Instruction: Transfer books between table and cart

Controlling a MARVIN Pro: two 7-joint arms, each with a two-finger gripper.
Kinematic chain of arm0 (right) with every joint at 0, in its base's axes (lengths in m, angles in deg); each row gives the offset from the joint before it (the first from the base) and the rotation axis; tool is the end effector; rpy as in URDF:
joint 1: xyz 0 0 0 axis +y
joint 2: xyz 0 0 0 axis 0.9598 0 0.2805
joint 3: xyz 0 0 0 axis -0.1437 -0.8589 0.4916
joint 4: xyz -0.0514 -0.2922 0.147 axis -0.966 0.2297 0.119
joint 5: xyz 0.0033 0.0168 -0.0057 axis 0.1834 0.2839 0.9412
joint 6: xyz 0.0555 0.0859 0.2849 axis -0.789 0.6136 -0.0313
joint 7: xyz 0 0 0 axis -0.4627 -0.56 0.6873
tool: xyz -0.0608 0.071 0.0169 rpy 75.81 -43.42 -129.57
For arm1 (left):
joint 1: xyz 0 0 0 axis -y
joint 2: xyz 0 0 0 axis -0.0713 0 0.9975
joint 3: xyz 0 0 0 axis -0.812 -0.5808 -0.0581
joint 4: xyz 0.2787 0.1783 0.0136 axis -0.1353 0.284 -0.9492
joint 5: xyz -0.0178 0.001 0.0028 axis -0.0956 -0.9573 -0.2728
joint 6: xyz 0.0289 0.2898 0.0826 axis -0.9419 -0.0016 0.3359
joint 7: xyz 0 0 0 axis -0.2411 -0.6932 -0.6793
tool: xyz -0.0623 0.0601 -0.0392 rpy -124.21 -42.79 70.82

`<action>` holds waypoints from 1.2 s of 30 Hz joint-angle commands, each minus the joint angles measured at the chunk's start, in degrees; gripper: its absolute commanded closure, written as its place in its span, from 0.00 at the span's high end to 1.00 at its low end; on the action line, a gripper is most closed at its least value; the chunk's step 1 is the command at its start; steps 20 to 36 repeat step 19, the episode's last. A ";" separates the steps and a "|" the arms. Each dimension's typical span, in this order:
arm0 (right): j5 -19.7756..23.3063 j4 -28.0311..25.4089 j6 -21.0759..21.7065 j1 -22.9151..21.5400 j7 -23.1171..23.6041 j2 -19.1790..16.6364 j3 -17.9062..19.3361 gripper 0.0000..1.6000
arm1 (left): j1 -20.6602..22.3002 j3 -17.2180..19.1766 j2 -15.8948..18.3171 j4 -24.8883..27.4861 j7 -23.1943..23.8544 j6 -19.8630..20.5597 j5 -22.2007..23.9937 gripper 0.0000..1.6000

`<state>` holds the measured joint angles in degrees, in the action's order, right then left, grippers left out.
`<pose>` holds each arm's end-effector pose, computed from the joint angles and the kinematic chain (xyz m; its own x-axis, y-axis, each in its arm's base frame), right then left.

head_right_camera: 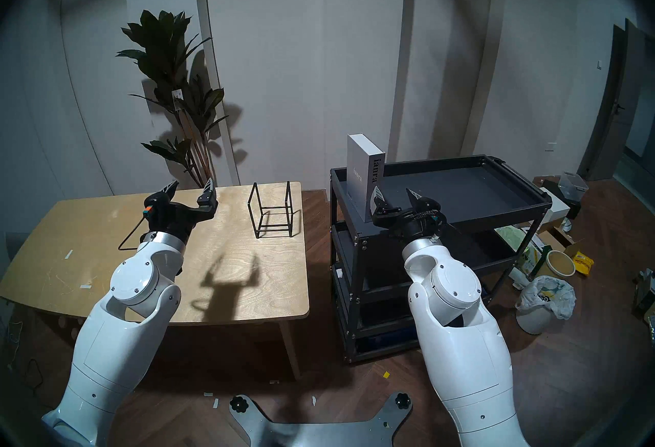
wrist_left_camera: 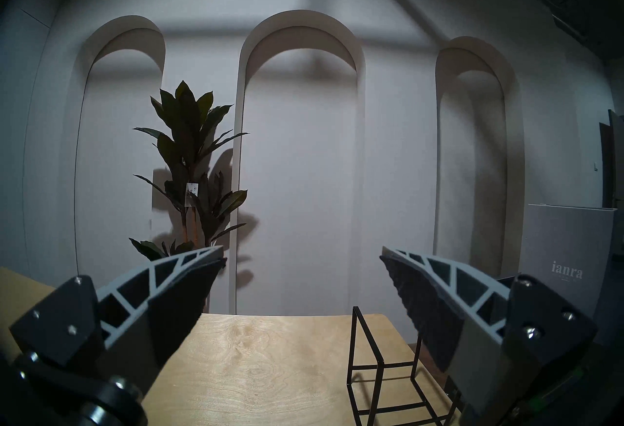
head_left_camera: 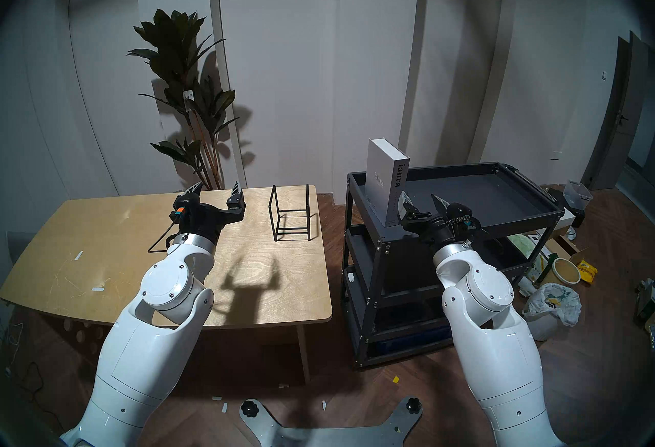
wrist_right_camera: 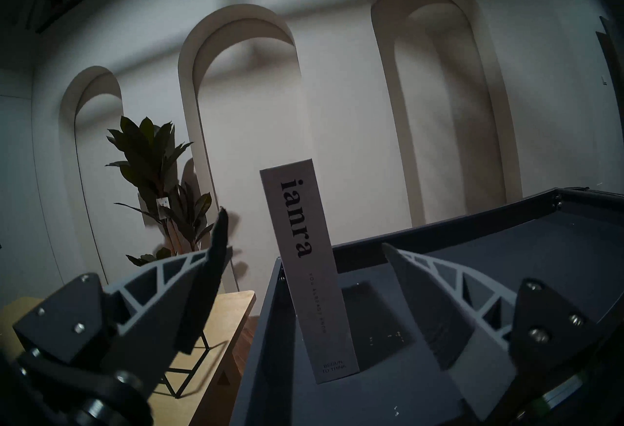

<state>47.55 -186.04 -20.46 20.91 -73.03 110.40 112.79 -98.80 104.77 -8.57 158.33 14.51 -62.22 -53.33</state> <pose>0.3832 -0.0133 -0.2686 -0.1152 -0.2123 0.9704 0.1611 -0.9680 -0.1926 0.3816 0.0873 -0.2430 -0.1925 0.0286 0.9809 0.0085 -0.9995 0.0308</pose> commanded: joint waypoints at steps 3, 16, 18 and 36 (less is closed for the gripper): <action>-3.12 -0.90 -0.92 -1.89 -0.97 0.03 -1.58 1.00 | 1.10 0.61 1.02 0.82 0.85 -0.10 0.08 1.00; -3.55 -0.86 -0.98 -1.96 -1.45 0.02 -1.82 1.00 | 1.11 0.57 1.16 0.80 0.91 -0.14 0.22 1.00; -3.56 -0.86 -0.98 -1.97 -1.48 0.01 -1.84 1.00 | 1.11 0.58 1.15 0.80 0.92 -0.14 0.20 1.00; -3.56 -0.86 -0.99 -1.97 -1.50 0.00 -1.84 1.00 | 1.11 0.58 1.15 0.80 0.92 -0.14 0.20 1.00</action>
